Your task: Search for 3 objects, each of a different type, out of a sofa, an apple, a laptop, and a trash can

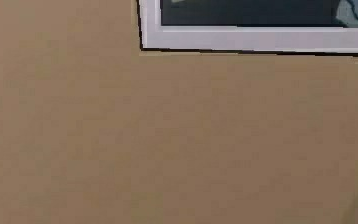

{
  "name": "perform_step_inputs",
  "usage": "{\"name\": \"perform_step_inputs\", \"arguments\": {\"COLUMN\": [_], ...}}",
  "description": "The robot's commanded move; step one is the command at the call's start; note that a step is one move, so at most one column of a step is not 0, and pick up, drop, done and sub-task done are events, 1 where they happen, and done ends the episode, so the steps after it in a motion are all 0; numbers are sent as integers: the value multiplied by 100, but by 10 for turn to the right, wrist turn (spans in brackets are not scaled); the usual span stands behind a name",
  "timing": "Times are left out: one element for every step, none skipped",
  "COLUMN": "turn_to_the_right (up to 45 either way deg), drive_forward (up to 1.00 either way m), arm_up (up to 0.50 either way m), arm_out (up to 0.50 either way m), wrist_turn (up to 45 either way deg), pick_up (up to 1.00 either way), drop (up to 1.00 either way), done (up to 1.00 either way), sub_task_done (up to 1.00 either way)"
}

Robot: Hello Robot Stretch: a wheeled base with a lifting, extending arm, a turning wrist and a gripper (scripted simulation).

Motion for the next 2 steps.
{"name": "perform_step_inputs", "arguments": {"turn_to_the_right": [-450,-120], "drive_forward": [0,0], "arm_up": [0,0], "arm_out": [0,0], "wrist_turn": [0,0], "pick_up": [0,0], "drop": [0,0], "done": [0,0], "sub_task_done": [0,0]}}
